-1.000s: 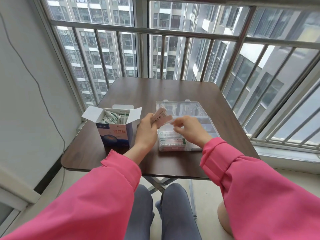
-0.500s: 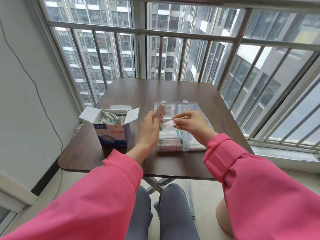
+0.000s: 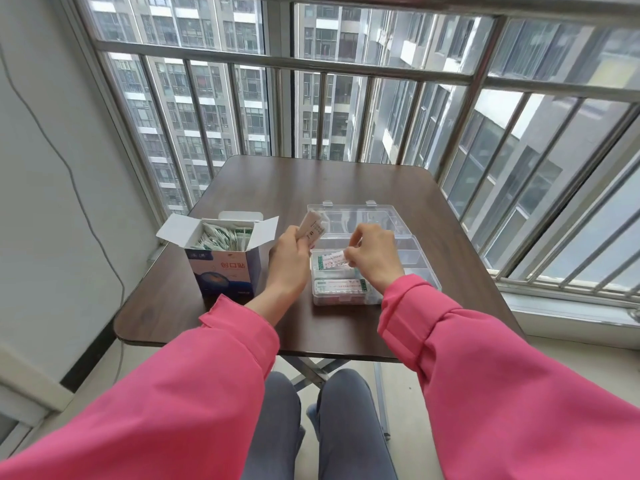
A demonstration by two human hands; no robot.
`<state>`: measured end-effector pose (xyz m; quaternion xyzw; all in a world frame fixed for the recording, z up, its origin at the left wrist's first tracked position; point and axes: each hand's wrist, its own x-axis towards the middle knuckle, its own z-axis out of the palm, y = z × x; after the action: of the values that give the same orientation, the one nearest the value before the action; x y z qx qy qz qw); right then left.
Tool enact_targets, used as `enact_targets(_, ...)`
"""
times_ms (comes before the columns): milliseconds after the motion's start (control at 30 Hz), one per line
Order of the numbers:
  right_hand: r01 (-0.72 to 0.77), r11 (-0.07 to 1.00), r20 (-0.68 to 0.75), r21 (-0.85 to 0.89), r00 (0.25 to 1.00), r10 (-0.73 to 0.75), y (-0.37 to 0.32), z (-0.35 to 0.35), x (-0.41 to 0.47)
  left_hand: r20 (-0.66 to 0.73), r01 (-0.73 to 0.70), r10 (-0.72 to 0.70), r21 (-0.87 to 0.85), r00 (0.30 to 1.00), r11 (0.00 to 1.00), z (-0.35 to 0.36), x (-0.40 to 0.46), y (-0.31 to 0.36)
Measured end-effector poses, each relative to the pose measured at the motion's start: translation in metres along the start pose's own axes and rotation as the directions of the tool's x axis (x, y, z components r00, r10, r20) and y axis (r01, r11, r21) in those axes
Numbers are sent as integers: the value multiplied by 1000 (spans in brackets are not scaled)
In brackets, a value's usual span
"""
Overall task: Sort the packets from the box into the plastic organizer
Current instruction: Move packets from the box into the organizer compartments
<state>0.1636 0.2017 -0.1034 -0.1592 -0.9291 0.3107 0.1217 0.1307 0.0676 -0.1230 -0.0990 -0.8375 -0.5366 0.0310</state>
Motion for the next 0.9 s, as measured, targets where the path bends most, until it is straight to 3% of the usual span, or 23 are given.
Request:
enact_targets(100, -15, 1000, 39, 16, 999, 14, 1, 0, 2, 1, -12, 12, -14, 1000, 1000, -1, 0, 1)
enact_targets(400, 111, 970, 100, -217, 991, -91, 4, 3, -1, 86, -26, 36, -110, 996, 994, -4, -3, 1)
enact_targets(467, 105, 986, 72, -132, 993, -96, 1, -2, -2, 88, -32, 44, -138, 995, 990, -6, -2, 2)
enact_targets(533, 17, 982, 86, 186, 996, -34, -3, -12, -3, 97, -33, 49, -159, 994, 987, -7, -2, 2)
enact_targets(600, -101, 865, 200, 492, 980, 1, -6, -21, -7, 120, -24, 47, -187, 992, 982, -8, -3, 4)
enact_targets(633, -126, 829, 237, 545, 972, -8, -6, -23, -9, 134, -21, 49, -203, 990, 979, -7, -4, 5)
enact_targets(800, -95, 848, 132, 522, 991, 29, -2, -22, -11, 151, -16, 56, -252, 987, 968, -1, -9, 9)
enact_targets(900, -114, 892, 59, 437, 993, 98, 4, -22, -7, 78, -22, 38, -194, 996, 981, -1, -5, 5)
